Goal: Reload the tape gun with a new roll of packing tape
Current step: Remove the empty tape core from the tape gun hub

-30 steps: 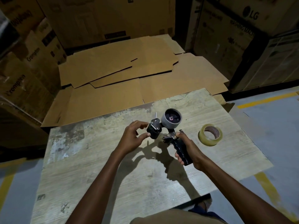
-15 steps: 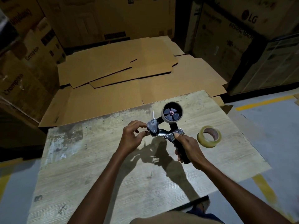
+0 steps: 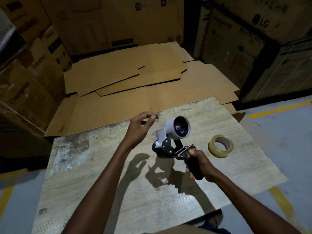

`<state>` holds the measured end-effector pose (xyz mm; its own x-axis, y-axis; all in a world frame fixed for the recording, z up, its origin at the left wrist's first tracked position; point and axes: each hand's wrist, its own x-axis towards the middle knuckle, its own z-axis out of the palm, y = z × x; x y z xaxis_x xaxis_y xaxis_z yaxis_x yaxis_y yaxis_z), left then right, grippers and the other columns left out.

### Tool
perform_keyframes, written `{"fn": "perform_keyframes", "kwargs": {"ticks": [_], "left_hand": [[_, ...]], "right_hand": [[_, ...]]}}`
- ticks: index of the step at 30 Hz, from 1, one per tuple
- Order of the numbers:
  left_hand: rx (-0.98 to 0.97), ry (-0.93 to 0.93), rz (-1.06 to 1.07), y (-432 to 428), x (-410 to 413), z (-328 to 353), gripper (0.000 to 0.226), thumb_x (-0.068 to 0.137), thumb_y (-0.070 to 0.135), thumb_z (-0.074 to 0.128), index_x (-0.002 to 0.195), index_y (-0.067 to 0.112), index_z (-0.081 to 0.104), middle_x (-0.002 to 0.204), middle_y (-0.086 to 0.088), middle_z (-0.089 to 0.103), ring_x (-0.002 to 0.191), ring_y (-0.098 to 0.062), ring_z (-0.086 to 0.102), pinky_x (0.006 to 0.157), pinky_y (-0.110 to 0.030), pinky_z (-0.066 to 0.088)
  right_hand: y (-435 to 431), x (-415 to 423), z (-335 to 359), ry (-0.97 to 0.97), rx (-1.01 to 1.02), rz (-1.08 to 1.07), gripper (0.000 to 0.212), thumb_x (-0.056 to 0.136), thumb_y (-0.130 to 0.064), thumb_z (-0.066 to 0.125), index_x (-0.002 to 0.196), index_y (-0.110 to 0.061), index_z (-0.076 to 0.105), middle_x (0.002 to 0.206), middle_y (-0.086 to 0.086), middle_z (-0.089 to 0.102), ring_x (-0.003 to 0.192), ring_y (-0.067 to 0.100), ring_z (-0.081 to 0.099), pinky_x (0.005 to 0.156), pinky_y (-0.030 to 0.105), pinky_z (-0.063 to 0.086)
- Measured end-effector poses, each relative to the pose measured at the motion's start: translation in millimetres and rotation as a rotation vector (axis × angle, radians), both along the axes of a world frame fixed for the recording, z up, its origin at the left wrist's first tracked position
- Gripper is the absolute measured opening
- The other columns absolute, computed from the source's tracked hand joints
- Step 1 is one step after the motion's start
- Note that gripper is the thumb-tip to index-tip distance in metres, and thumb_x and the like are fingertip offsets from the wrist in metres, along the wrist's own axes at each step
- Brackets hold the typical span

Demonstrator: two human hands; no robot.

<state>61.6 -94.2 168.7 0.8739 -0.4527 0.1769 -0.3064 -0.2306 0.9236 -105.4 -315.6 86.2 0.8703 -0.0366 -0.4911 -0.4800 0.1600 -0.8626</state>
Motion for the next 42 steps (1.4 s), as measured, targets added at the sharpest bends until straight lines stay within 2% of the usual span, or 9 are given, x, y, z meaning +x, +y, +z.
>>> {"fn": "perform_keyframes", "kwargs": {"ticks": [2, 5, 8, 12, 20, 25, 30, 34, 42], "left_hand": [[0.07, 0.087, -0.186, -4.5, 5.8, 16.3, 0.033, 0.109, 0.036, 0.047, 0.126, 0.024, 0.073, 0.132, 0.013, 0.068, 0.128, -0.004, 0.057, 0.107, -0.032, 0.045], [0.194, 0.205, -0.367, -12.3, 6.6, 33.3, 0.05, 0.109, 0.049, 0.031, 0.138, 0.028, 0.066, 0.147, 0.02, 0.055, 0.133, 0.013, 0.045, 0.105, -0.02, 0.029], [0.189, 0.207, -0.394, -16.1, 0.5, 35.7, 0.059, 0.106, 0.061, 0.026, 0.136, 0.032, 0.067, 0.148, 0.018, 0.056, 0.142, 0.003, 0.041, 0.113, -0.028, 0.021], [0.064, 0.166, -0.356, -12.0, -11.7, 30.3, 0.064, 0.105, 0.05, 0.02, 0.133, 0.02, 0.069, 0.142, 0.012, 0.062, 0.14, 0.003, 0.045, 0.109, -0.014, 0.021], [-0.024, 0.051, -0.312, -3.4, -13.9, 2.6, 0.068, 0.105, 0.049, 0.021, 0.128, 0.011, 0.072, 0.138, -0.004, 0.067, 0.14, -0.017, 0.053, 0.122, -0.051, 0.028], [0.025, 0.171, -0.305, -3.2, -10.3, -9.0, 0.073, 0.1, 0.066, 0.018, 0.134, 0.025, 0.069, 0.152, 0.007, 0.054, 0.148, -0.005, 0.038, 0.118, -0.026, 0.017], [0.226, 0.297, -0.173, -4.9, -9.1, -52.0, 0.07, 0.103, 0.068, 0.014, 0.148, 0.033, 0.055, 0.166, 0.007, 0.032, 0.154, -0.01, 0.023, 0.116, -0.03, 0.011], [0.297, 0.325, -0.004, 1.0, -12.7, -97.3, 0.066, 0.105, 0.064, 0.025, 0.152, 0.026, 0.05, 0.165, -0.003, 0.034, 0.155, -0.018, 0.026, 0.121, -0.035, 0.019], [0.318, 0.326, -0.038, 17.7, -22.7, -150.2, 0.054, 0.109, 0.05, 0.039, 0.15, 0.017, 0.051, 0.164, -0.003, 0.034, 0.156, -0.01, 0.016, 0.127, -0.044, 0.02]], "right_hand": [[-4.2, 2.3, 2.2, -0.115, -0.028, 0.011, 0.068, 0.07, -0.063, 0.063, 0.08, 0.004, 0.062, 0.064, 0.026, 0.063, 0.04, 0.028, 0.06, 0.043, 0.028, 0.047], [-7.9, 2.0, 1.8, -0.226, -0.052, 0.031, 0.056, 0.077, -0.057, 0.069, 0.07, -0.002, 0.067, 0.063, 0.03, 0.064, 0.04, 0.027, 0.062, 0.042, 0.026, 0.05], [-5.7, -1.2, 5.8, -0.259, -0.06, 0.004, 0.046, 0.076, -0.053, 0.071, 0.07, -0.007, 0.07, 0.061, 0.024, 0.065, 0.041, 0.027, 0.063, 0.041, 0.026, 0.049], [-3.6, -5.7, 9.1, -0.303, -0.112, -0.053, 0.053, 0.074, -0.051, 0.069, 0.081, 0.002, 0.065, 0.059, 0.009, 0.065, 0.043, 0.019, 0.064, 0.041, 0.026, 0.049], [-6.4, -8.5, -0.9, -0.322, -0.209, -0.047, 0.069, 0.079, -0.054, 0.068, 0.09, 0.015, 0.062, 0.061, 0.009, 0.066, 0.044, 0.024, 0.062, 0.044, 0.031, 0.05], [-1.9, -6.0, -7.3, -0.242, -0.221, -0.043, 0.052, 0.085, -0.056, 0.068, 0.081, -0.004, 0.064, 0.063, 0.016, 0.067, 0.044, 0.03, 0.06, 0.045, 0.033, 0.048], [15.4, -2.5, -29.0, -0.089, -0.224, -0.066, 0.049, 0.101, -0.047, 0.063, 0.078, -0.004, 0.062, 0.063, 0.021, 0.063, 0.051, 0.033, 0.059, 0.049, 0.034, 0.045], [26.2, 0.0, -47.3, 0.041, -0.239, -0.106, 0.057, 0.101, -0.054, 0.059, 0.088, 0.001, 0.065, 0.064, 0.021, 0.066, 0.052, 0.035, 0.064, 0.049, 0.034, 0.048], [57.8, 0.3, -67.5, 0.226, -0.171, -0.276, 0.064, 0.098, -0.057, 0.057, 0.086, 0.005, 0.071, 0.064, 0.019, 0.068, 0.052, 0.03, 0.064, 0.052, 0.037, 0.056]]}}
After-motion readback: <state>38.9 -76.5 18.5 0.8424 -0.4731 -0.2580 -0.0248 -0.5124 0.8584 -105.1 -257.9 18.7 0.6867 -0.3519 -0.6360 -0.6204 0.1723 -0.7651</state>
